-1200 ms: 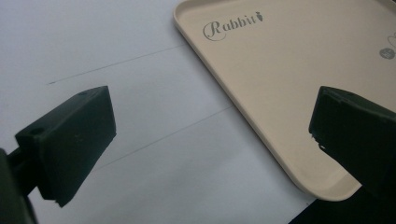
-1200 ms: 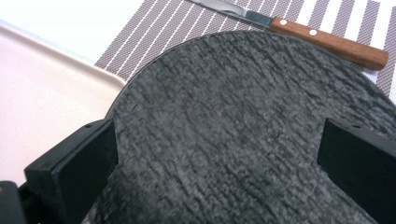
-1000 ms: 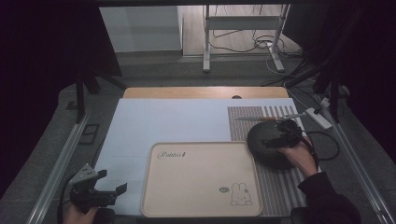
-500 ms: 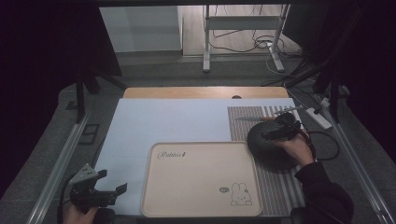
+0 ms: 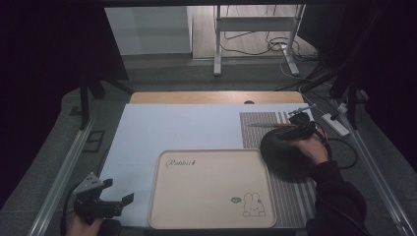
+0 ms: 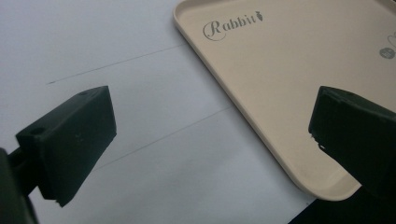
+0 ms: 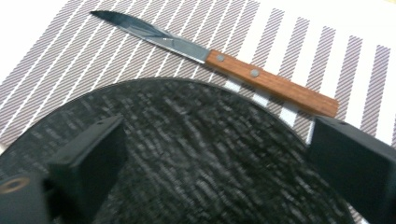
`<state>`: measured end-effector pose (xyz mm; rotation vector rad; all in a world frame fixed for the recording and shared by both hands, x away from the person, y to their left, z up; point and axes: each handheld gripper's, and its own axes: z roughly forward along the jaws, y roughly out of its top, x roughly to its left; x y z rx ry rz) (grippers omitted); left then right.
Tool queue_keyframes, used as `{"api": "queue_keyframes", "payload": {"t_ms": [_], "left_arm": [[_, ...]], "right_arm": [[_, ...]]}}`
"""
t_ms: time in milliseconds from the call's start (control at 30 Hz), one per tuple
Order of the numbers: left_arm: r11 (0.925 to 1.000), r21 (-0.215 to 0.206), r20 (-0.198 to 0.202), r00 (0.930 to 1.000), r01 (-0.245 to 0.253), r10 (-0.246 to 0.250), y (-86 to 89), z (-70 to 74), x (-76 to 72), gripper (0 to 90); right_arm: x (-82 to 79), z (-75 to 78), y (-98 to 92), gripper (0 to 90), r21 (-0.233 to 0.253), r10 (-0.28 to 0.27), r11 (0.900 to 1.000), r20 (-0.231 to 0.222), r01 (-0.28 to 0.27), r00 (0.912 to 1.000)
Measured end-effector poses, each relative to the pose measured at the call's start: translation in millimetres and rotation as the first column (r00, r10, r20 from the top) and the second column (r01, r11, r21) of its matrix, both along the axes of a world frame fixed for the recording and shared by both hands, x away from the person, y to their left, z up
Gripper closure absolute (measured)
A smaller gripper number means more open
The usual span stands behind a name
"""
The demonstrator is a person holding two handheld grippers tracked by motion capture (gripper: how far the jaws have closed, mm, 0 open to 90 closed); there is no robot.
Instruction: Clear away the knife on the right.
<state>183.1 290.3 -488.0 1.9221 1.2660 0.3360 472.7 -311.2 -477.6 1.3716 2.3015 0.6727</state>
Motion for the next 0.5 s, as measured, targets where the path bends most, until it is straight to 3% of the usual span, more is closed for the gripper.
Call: {"api": "queue_keyframes", "payload": {"t_ms": [33, 67, 267, 433, 500], "left_arm": [[1.0000, 0.000, 0.000, 1.0000, 0.000, 0.000, 0.0, 0.0, 0.0, 0.8], [1.0000, -0.001, 0.000, 1.0000, -0.001, 0.001, 0.2, 0.0, 0.0, 0.9], [1.0000, -0.002, 0.000, 1.0000, -0.001, 0.001, 0.3, 0.0, -0.1, 0.8], [1.0000, -0.005, -0.001, 1.0000, -0.004, 0.004, 0.6, -0.1, 0.1, 0.8], [1.0000, -0.006, -0.001, 1.0000, -0.005, 0.005, 0.7, -0.2, 0.2, 0.8]], "right_arm": [[2.0, 0.1, -1.4, 20.0, 0.008, 0.009, 1.000, -0.008, -0.009, 0.9999], [3.4, 0.3, -2.4, 22.7, 0.011, 0.013, 1.000, -0.013, -0.013, 0.9998], [15.7, 5.5, -10.1, 60.3, 0.061, 0.021, 0.998, -0.019, -0.020, 0.9996], [30.8, 5.8, -17.0, 89.7, 0.066, 0.024, 0.998, -0.049, -0.021, 0.9985], [37.8, 4.7, -20.6, 89.8, 0.062, 0.004, 0.998, -0.068, 0.000, 0.9977]]}}
